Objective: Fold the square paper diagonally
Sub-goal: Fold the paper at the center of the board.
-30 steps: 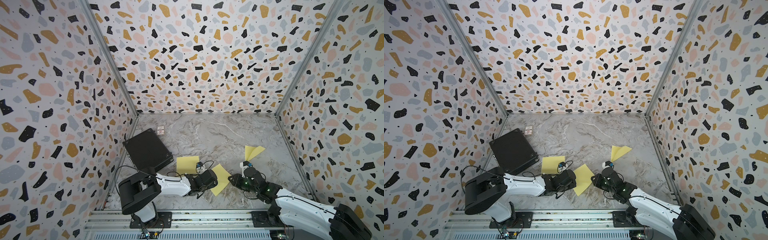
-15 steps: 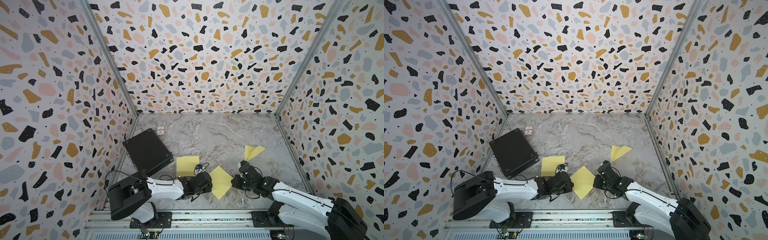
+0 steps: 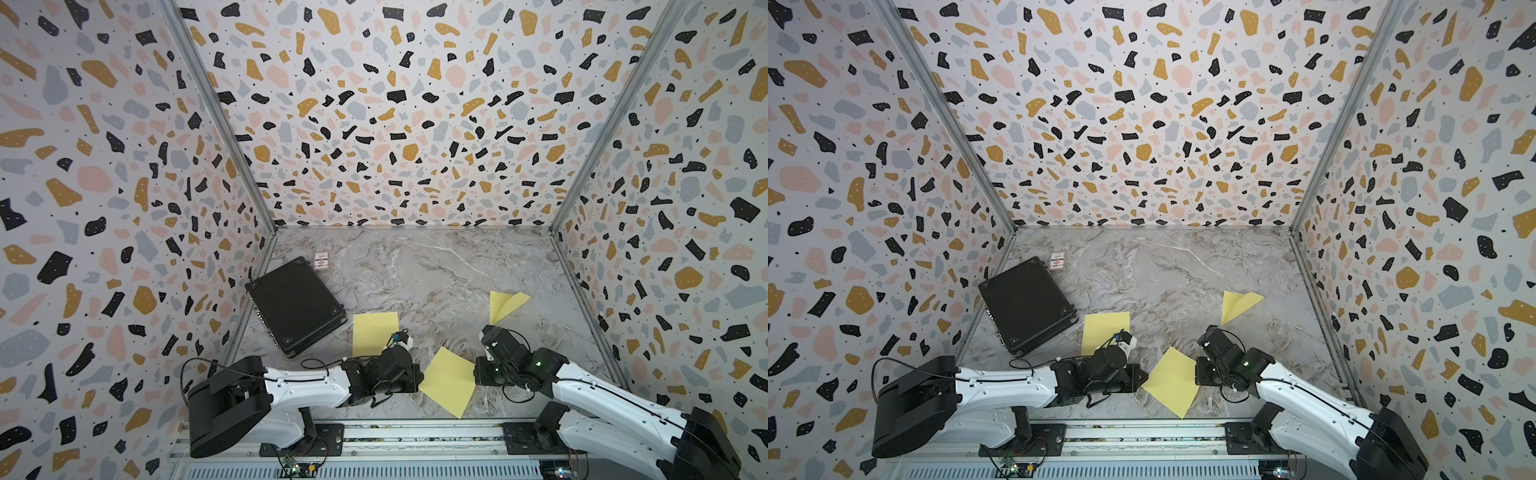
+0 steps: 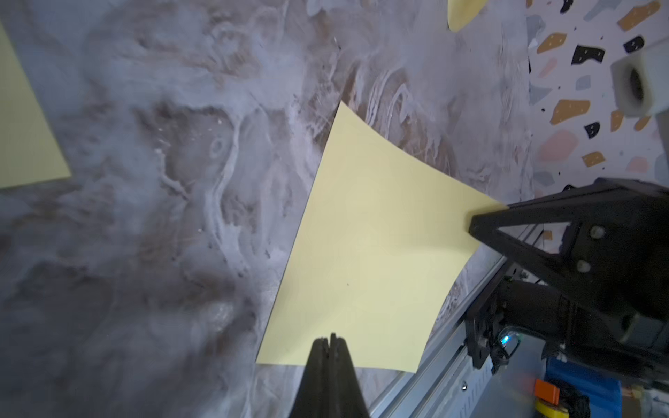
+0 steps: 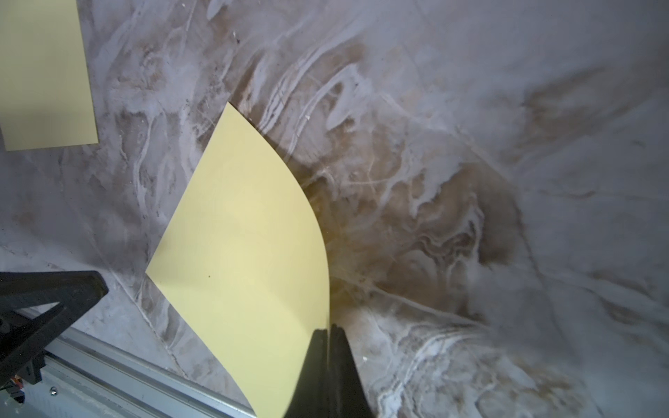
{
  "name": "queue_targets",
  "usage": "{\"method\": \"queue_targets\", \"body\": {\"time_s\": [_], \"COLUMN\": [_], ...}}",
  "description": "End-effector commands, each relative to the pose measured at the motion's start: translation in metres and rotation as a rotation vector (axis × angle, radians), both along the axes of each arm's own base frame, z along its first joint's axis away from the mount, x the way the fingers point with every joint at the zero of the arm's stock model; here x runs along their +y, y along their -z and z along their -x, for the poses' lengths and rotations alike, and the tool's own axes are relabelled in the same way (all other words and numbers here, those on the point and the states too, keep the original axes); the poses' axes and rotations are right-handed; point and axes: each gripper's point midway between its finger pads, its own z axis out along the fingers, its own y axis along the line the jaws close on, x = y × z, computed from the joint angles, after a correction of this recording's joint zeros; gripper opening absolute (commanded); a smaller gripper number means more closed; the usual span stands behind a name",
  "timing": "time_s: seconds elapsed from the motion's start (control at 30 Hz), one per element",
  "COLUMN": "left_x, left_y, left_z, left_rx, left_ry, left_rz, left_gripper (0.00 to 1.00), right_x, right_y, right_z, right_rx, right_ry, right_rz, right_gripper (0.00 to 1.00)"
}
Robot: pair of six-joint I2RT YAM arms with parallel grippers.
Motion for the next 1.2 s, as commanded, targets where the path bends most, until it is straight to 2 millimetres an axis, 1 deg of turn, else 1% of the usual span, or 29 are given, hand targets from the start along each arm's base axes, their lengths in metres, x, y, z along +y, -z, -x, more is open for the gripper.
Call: {"method": "queue_targets", "body": {"time_s": [0.0, 0.2, 0.4, 0.57, 0.63, 0.77, 0.9, 1.03, 1.17], "left_x": [-0.001, 0.003, 0.001, 0.008, 0.01, 0.008, 0.006, 0.003, 0.005], "left_y": [0.007, 0.019, 0.024, 0.033, 0.031, 0.018, 0.009, 0.01, 0.017], "left_z": [0.014, 0.018, 0.017, 0.017, 0.016, 0.013, 0.008, 0.008, 0.006], "left_rx": [0.022, 0.049, 0.055, 0.063, 0.055, 0.02, -0.012, -0.007, -0.007], "left_ry": [0.071, 0.072, 0.073, 0.055, 0.052, 0.048, 0.035, 0.04, 0.034], "left_rz": [0.021, 0.008, -0.009, -0.047, -0.043, -0.003, 0.016, 0.018, -0.004], "left_gripper": [0.0, 0.0, 0.0, 0.0, 0.0, 0.0, 0.04, 0.03, 0.03], "right_x": [-0.007, -0.001, 0.0, 0.001, 0.001, 0.001, 0.003, 0.006, 0.009], "right_y": [-0.001, 0.002, 0.0, -0.002, -0.002, 0.001, 0.003, 0.002, 0.001], "right_z": [0.002, 0.001, 0.0, 0.0, 0.0, 0.001, 0.002, 0.002, 0.002], "right_rx": [0.004, 0.012, 0.012, 0.001, -0.002, 0.008, 0.016, 0.016, 0.018], "right_ry": [0.012, 0.012, 0.015, 0.014, 0.017, 0.02, 0.021, 0.022, 0.018], "right_rz": [0.03, 0.004, 0.001, -0.016, -0.018, -0.02, -0.034, -0.055, -0.072], "right_gripper": [0.0, 0.0, 0.0, 0.0, 0.0, 0.0, 0.0, 0.0, 0.0]}}
